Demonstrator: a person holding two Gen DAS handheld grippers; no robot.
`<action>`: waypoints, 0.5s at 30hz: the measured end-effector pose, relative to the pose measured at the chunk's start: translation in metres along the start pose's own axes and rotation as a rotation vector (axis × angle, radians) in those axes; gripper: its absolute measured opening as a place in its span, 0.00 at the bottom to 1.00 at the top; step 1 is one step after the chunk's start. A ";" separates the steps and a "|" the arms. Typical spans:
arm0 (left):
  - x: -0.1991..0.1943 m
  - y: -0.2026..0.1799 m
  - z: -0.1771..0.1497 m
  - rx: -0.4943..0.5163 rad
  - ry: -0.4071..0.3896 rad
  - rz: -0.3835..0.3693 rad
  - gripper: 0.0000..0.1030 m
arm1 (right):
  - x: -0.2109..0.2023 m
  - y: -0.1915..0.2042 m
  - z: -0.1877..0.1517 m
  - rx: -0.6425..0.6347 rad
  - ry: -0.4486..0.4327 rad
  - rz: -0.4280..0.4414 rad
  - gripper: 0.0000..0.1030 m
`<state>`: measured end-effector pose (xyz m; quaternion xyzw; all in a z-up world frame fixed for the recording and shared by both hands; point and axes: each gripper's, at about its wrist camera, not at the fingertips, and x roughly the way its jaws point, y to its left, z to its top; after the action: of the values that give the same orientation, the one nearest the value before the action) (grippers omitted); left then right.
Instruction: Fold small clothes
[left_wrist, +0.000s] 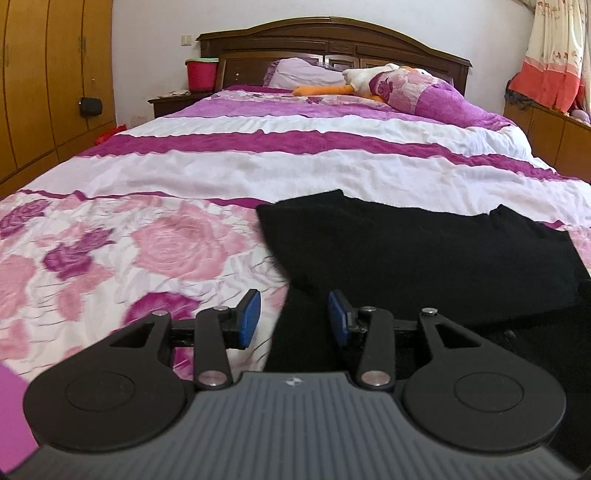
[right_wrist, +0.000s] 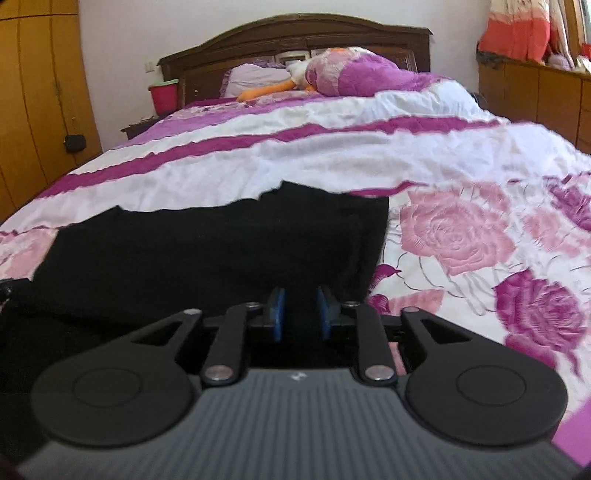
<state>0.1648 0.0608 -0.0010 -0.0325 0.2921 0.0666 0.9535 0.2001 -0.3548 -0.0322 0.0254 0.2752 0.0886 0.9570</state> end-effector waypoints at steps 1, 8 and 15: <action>-0.009 0.004 -0.001 -0.007 0.006 0.002 0.45 | -0.009 0.002 0.000 -0.012 -0.009 0.004 0.36; -0.066 0.016 -0.023 -0.017 0.028 -0.015 0.45 | -0.078 0.017 -0.009 -0.059 -0.057 0.045 0.38; -0.121 0.019 -0.052 -0.011 0.039 -0.058 0.45 | -0.131 0.025 -0.034 -0.144 -0.053 0.053 0.38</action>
<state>0.0345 0.0617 0.0236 -0.0476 0.3091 0.0399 0.9490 0.0691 -0.3541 0.0102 -0.0340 0.2420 0.1329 0.9605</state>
